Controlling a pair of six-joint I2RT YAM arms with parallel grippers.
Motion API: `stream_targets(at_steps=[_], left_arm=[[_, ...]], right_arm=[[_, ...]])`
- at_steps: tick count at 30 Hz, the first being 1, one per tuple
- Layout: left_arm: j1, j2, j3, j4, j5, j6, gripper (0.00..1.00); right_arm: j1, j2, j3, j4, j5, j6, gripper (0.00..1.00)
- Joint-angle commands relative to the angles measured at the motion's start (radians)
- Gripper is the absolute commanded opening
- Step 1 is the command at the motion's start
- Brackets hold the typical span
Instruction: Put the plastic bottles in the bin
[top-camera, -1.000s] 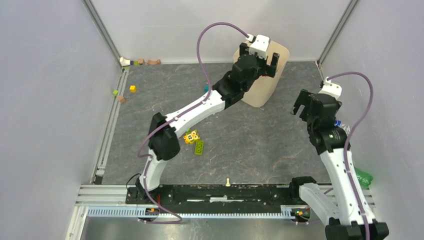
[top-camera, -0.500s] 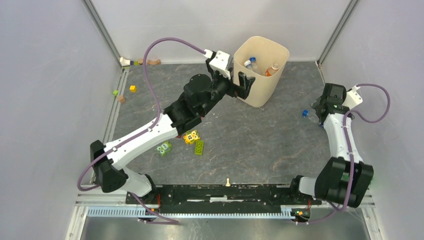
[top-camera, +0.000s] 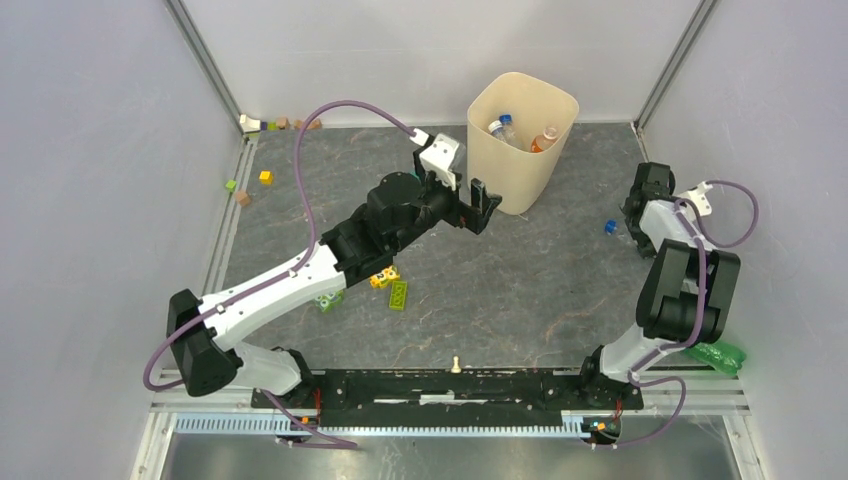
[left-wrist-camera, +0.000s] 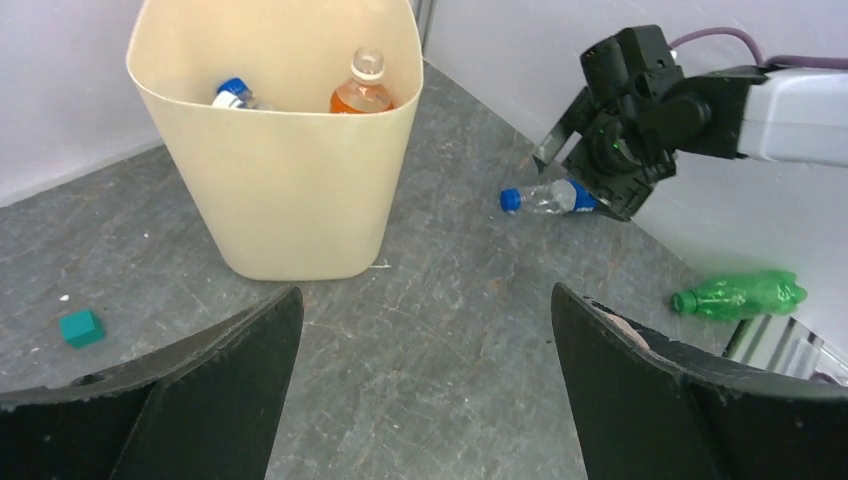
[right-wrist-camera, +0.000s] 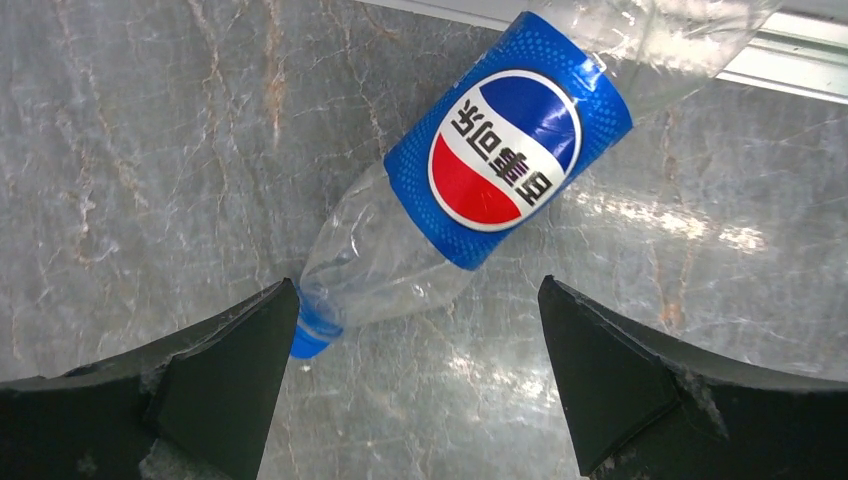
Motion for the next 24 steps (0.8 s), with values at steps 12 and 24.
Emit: stream_targets(at_steps=[12,24], left_arm=[[-0.034,-0.102,-0.094,-0.076,0.023,-0.061,1.00],[-0.055,-0.145,-0.116,-0.095,0.024,-0.075,1.00]], right_arm=[[-0.038,0.184,-0.025,0.208,-0.033,0.094,0.98],[-0.012,0.160,-0.136,0.230,-0.123,0.071,0.39]])
